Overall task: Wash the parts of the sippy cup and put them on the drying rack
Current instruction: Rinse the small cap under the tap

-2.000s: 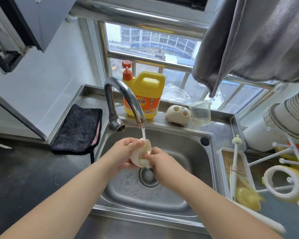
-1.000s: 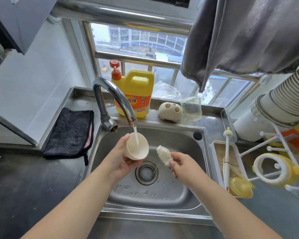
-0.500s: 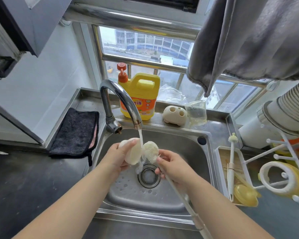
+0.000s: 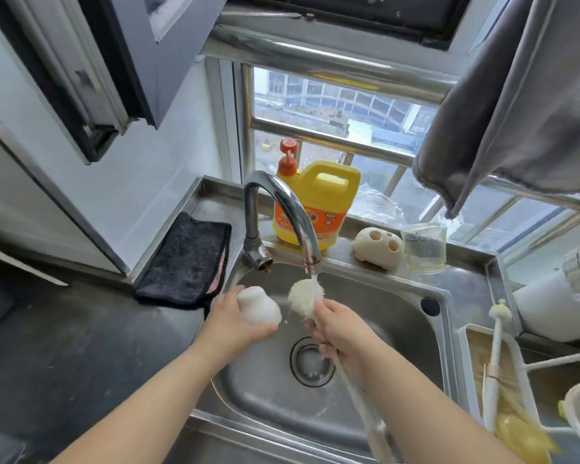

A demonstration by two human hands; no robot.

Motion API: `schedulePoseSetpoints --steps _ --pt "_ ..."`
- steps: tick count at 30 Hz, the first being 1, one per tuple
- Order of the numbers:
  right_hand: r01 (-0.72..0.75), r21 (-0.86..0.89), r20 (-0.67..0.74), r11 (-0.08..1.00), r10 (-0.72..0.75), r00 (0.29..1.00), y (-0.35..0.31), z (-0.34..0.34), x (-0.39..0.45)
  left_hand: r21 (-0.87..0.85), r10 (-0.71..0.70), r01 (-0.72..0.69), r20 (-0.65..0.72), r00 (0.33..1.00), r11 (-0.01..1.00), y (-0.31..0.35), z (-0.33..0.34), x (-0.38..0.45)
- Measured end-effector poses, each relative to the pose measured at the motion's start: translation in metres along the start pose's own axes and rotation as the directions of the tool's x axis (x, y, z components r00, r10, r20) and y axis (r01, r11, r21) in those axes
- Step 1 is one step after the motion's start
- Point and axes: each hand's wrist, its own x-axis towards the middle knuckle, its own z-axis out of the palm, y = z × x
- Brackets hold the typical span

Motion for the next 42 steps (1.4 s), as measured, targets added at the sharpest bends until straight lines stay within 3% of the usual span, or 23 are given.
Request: schedulePoseSetpoints --steps 3,6,11,16,21,26,30,32,36,42 --pt "-0.002 -0.444 -0.053 0.896 -0.024 0.998 0.006 -0.003 0.005 -0.012 0.026 -0.025 0.057 0.998 1.0 0.001 0.003 0.003" --pt "-0.02 -0.555 -0.101 0.832 -0.044 0.994 0.013 -0.011 0.002 0.084 0.064 -0.073 0.112 0.992 0.994 0.008 0.007 0.013" --pt "-0.03 -0.481 -0.175 0.876 -0.063 0.982 0.03 -0.031 0.001 -0.142 -0.002 0.051 0.329 0.944 0.989 0.011 0.019 0.035" --pt "0.045 -0.371 -0.141 0.928 -0.105 0.984 0.03 -0.04 0.001 -0.236 -0.027 0.096 0.279 0.96 0.967 0.006 0.034 0.036" --pt "-0.056 -0.027 -0.118 0.998 0.053 0.992 0.021 -0.022 0.012 -0.366 -0.032 0.178 0.372 0.928 0.913 -0.002 0.05 0.031" --pt "-0.163 0.24 -0.004 0.957 0.169 0.986 0.011 -0.013 0.023 -0.454 -0.046 0.229 0.379 0.924 0.861 -0.004 0.061 0.022" --pt "-0.187 0.392 0.002 0.901 0.203 0.979 0.0 -0.018 0.02 -0.407 -0.013 0.227 0.466 0.885 0.885 -0.004 0.054 0.021" --pt "-0.185 0.393 -0.025 0.901 0.211 0.977 -0.002 -0.02 0.02 -0.494 -0.109 0.31 0.393 0.913 0.813 0.002 0.045 0.029" --pt "-0.172 0.418 -0.065 0.892 0.218 0.974 -0.001 -0.022 0.02 -0.76 -0.297 0.452 0.347 0.89 0.467 0.018 0.031 0.057" --pt "-0.173 0.468 -0.054 0.866 0.224 0.973 0.002 -0.018 0.019 -0.809 -0.432 0.424 0.24 0.87 0.406 0.032 0.049 0.088"
